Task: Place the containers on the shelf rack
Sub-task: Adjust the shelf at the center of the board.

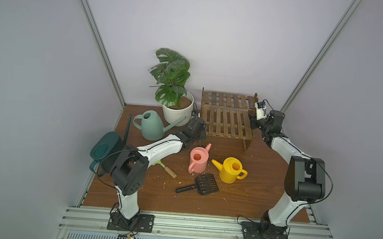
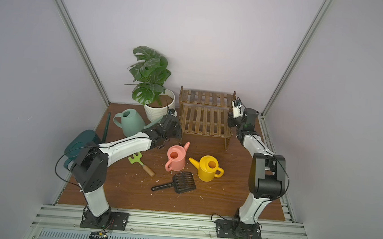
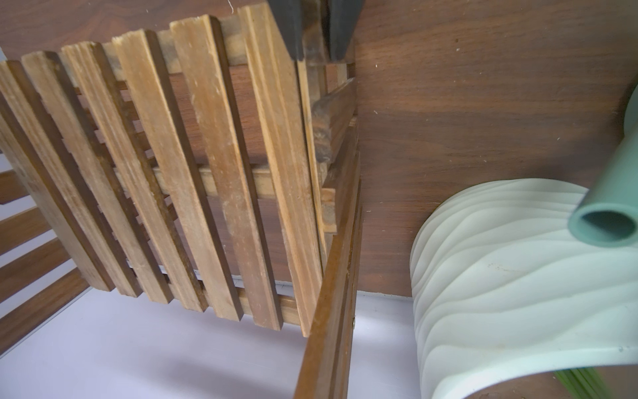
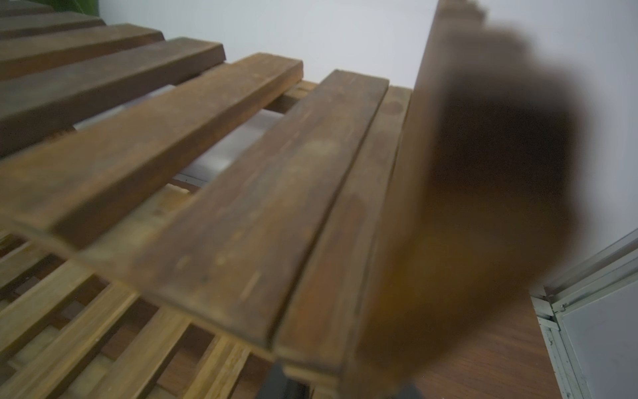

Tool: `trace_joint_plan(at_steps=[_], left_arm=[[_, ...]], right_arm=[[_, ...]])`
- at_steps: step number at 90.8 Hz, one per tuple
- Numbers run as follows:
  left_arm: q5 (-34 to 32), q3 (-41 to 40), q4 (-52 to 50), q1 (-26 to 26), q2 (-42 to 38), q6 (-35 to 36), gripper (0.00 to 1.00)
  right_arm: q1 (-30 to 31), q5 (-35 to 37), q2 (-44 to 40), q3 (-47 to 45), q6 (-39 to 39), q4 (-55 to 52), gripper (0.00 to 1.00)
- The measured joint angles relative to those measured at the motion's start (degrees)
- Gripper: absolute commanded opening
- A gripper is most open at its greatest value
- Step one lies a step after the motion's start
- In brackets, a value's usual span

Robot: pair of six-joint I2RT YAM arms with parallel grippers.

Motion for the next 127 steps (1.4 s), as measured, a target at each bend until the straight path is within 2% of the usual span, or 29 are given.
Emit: trace_joint_plan(at_steps=[20,47,60,79,94,109,119,127], left_arm=[[0.7,0.0,0.0,-0.4,0.0,-1.0,0.39],[1.2,0.1,-1.3,-1.0,-1.2,-0.1,0.57],[1.3,0.8,-3.1,-1.1,-2.6,1.0,0.66],[1.2,1.0,-3.6,-1.3,-5.9,2.8,0.79],[1.9,2.4,-5.0,-1.3,-6.5,4.8,0.88],[5.4,2.7,-6.5,-1.3,-7.9,7.9,0.99],[8.0,2.7,-7.2,-1.3,-9.6,10.4,0.99],[10.0,2.7,-7.5,-1.3,-11.0,12.5,0.99]], right_arm=[[0.4,-0.8,0.1,0.0,0.6,-0.1,0.42],[1.2,-0.8,-1.7,-1.0,0.9,-1.9,0.58],[1.5,-0.4,-5.7,-4.2,1.4,-3.4,0.67],[1.5,3.5,-15.7,-10.7,2.7,-4.1,0.86],[1.5,7.7,-23.4,-13.9,4.2,-6.2,0.84],[2.3,7.1,-32.8,-17.2,9.6,-11.2,0.79],[5.1,5.3,-39.6,-19.8,10.0,-16.8,0.79],[7.6,3.3,-43.8,-20.5,6.9,-23.4,0.8]])
